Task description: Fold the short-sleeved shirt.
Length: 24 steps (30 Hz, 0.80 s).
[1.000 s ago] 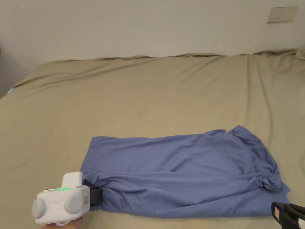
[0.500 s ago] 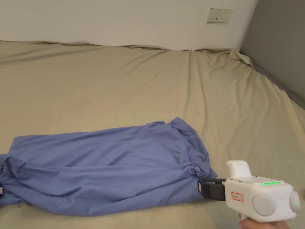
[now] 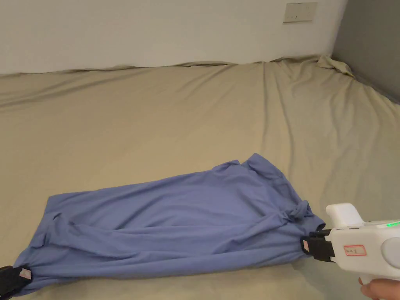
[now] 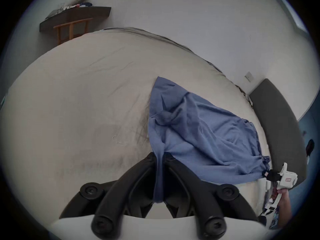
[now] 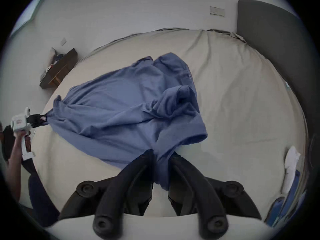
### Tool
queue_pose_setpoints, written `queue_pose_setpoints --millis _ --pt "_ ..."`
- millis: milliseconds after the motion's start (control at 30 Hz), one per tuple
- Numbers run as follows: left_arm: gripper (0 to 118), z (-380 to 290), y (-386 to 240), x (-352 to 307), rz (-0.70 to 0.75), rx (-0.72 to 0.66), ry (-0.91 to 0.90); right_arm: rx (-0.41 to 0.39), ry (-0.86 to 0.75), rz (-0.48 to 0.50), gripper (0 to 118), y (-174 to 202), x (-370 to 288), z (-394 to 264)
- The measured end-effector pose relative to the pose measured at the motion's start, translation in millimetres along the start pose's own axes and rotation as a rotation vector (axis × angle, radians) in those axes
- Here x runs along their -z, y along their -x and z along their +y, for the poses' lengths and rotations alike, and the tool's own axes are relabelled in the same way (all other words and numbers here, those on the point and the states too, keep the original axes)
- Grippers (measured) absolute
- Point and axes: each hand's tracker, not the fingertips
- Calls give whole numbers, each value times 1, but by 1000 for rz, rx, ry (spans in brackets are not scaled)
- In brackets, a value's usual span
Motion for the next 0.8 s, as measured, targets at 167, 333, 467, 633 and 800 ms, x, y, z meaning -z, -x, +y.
queue_pose_setpoints --millis 167,333,467,633,800 --pt "3 -25 7 -37 -34 14 52 40 87 49 16 -7 -43 -20" --pt "3 -61 16 -66 -13 49 158 34 230 34 16 -3 -55 -54" --pt "3 -82 25 -67 24 72 223 42 312 14 16 -1 -42 -75" --pt "3 -94 30 -39 117 145 282 26 376 -20 16 5 -15 -81" --pt "13 -90 27 -30 125 119 291 29 398 -32 24 3 -1 -81"
